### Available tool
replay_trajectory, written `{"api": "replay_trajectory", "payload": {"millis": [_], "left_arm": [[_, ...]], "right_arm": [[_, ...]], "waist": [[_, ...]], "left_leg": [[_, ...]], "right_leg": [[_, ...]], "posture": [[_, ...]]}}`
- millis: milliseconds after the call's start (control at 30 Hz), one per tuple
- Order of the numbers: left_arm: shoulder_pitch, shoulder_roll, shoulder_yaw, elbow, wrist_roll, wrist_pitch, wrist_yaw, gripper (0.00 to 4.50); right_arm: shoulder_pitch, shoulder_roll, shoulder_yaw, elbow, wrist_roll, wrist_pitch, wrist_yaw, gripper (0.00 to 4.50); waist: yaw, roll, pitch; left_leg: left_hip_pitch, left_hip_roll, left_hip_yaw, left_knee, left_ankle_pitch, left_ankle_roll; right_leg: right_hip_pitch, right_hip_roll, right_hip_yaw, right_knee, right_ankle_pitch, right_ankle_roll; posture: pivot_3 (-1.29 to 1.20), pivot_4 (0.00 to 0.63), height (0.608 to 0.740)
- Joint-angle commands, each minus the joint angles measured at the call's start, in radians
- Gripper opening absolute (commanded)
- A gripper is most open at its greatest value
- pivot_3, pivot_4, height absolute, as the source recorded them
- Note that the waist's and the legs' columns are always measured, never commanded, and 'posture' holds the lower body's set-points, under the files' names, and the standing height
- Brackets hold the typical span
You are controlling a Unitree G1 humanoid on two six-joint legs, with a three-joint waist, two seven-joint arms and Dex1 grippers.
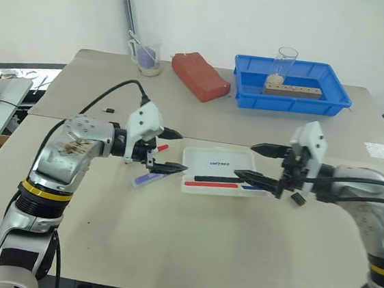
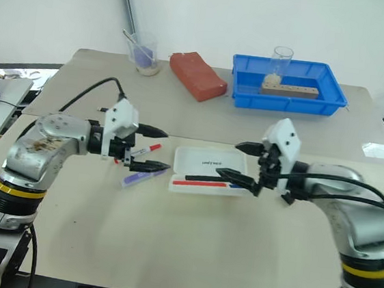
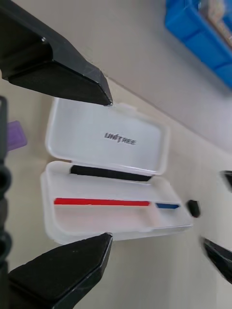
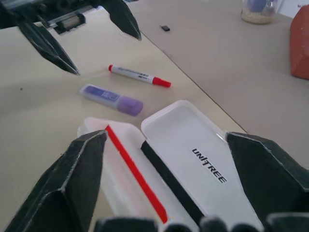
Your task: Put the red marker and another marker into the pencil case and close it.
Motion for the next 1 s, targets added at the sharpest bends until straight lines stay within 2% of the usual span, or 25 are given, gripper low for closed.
{"api": "replay_trajectory", "payload": {"millis": [33,167,200,267,333,500,700,1000], "left_arm": [[0.022,0.065,0.062,-0.109,-0.1,0.047,-0.045,4.5],[0.079,0.147,0.062,-0.175,-0.141,0.067,-0.087,4.5],[0.09,0.16,0.061,-0.185,-0.147,0.067,-0.09,4.5],[0.12,0.183,0.059,-0.214,-0.161,0.071,-0.094,4.5],[0.144,0.197,0.054,-0.236,-0.165,0.069,-0.09,4.5],[0.176,0.206,0.043,-0.249,-0.153,0.045,-0.085,4.5],[0.206,0.225,0.03,-0.232,-0.128,0.0,-0.095,4.5],[0.165,0.21,0.092,0.006,-0.062,-0.084,-0.007,4.5]], "right_arm": [[-0.054,0.049,0.049,0.058,-0.067,-0.073,-0.017,2.96],[-0.02,0.046,0.115,0.086,-0.109,-0.1,0.045,1.55],[-0.006,0.038,0.127,0.085,-0.116,-0.106,0.061,1.32],[0.043,0.026,0.155,0.073,-0.126,-0.11,0.088,0.5],[0.088,0.029,0.178,0.066,-0.144,-0.116,0.088,0.03],[0.149,0.056,0.223,0.095,-0.213,-0.156,0.06,0.03],[0.149,0.118,0.222,0.151,-0.255,-0.199,0.028,0.03],[0.189,0.069,0.123,-0.034,-0.13,-0.162,0.11,0.03]], "waist": [[0.0,0.0,0.0],[0.005,0.0,0.0],[0.005,0.0,0.0],[0.007,0.0,0.0],[0.007,0.0,0.0],[0.002,0.0,0.0],[0.0,-0.001,0.001],[0.004,-0.001,0.001]], "left_leg": [[0.0,0.0,0.0,0.0,0.0,0.0],[0.001,0.0,0.0,0.0,0.0,0.0],[0.001,0.0,0.0,0.0,0.0,0.0],[0.001,0.0,0.0,0.0,0.0,0.0],[0.002,0.0,0.001,0.0,0.0,0.0],[0.002,0.001,0.001,0.0,0.0,0.0],[0.004,0.001,0.001,-0.001,0.0,0.0],[0.003,0.002,0.001,-0.001,0.0,0.0]], "right_leg": [[0.0,0.0,0.0,0.0,0.0,0.0],[0.0,0.0,0.0,0.0,0.0,0.0],[0.0,0.0,-0.001,0.0,0.0,0.0],[0.001,-0.001,-0.001,0.0,0.0,-0.001],[0.001,-0.001,-0.002,0.0,-0.001,-0.001],[0.001,0.0,-0.002,0.001,-0.002,-0.004],[0.001,0.0,-0.002,0.002,-0.003,-0.005],[-0.003,0.0,-0.002,0.002,-0.003,-0.005]], "posture": [[0.0,0.15,0.74],[0.0,0.15,0.74],[0.0,0.15,0.74],[0.0,0.15,0.74],[0.0,0.15,0.74],[0.0,0.15,0.74],[0.0,0.15,0.74],[0.0,0.15,0.74]]}}
